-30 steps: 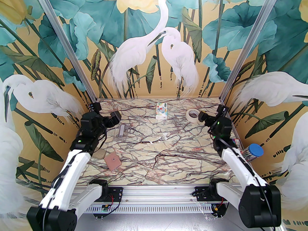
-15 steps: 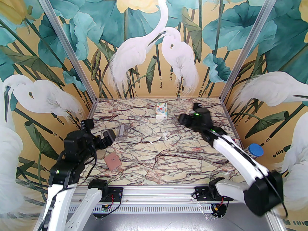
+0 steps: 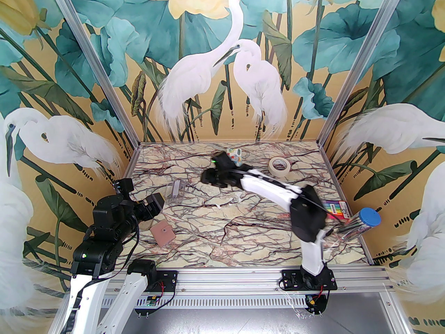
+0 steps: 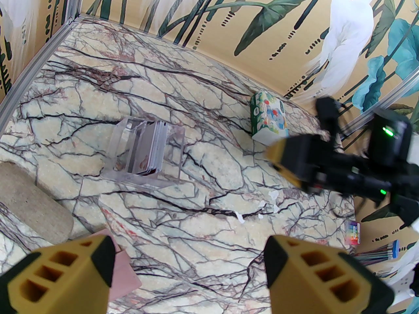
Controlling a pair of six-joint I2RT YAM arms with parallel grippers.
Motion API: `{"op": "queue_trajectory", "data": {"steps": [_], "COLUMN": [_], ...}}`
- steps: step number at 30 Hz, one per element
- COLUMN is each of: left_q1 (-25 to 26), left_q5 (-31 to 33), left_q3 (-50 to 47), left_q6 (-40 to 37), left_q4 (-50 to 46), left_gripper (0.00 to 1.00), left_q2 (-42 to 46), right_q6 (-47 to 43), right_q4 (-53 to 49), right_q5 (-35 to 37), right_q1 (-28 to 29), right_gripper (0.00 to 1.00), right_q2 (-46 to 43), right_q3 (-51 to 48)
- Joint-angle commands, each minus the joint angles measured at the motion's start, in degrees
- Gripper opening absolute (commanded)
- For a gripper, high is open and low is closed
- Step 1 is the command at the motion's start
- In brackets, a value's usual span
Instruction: Put the credit cards into the card holder
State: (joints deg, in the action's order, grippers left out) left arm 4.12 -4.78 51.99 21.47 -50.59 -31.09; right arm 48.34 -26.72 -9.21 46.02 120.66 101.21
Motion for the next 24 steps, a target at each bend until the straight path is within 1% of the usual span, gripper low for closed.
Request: {"op": "queue_trajectory", "data": {"steps": [1, 6, 11, 19, 23, 24], "left_q1": [-0.34, -0.43, -0.43, -0.49, -0.43, -0.43], "left_q5": [0.87, 0.52, 0.42, -0.09, -0.12, -0.11], "left_q3": [-0.72, -0.66, -0.91, -1.09, -1.31, -1.35], "left_q6": [0.36, 0.41, 0.32, 0.12, -0.01, 0.05], "left_q4": [0.29, 0.31, 0.53, 0.68, 0.86, 0.84], "left_gripper": [0.79, 0.79, 0.79, 0.77, 0.76, 0.76], "left_q2": [0.29, 0.17, 0.15, -0.38, -0.37, -0.32], "right_q6": [1.59, 3.4, 3.95, 4.63, 6.1, 6.22], "right_q4": [-4.14, -3.85, -5.24, -9.49, -10.16, -10.36], "right_q5": [-2.44, -5.79, -6.93, -7.28, -6.75, -6.57], "right_q1": [1.16, 1.6, 2.06, 2.58, 2.67, 2.76], "right_gripper": [0.54, 0.52, 0.51, 0.45, 0.38, 0.38], "right_q2": [6.79, 15.55, 21.02, 26.41, 27.49, 27.8], "right_q3": [8.52, 17.55, 24.74, 32.19, 33.4, 33.79]}}
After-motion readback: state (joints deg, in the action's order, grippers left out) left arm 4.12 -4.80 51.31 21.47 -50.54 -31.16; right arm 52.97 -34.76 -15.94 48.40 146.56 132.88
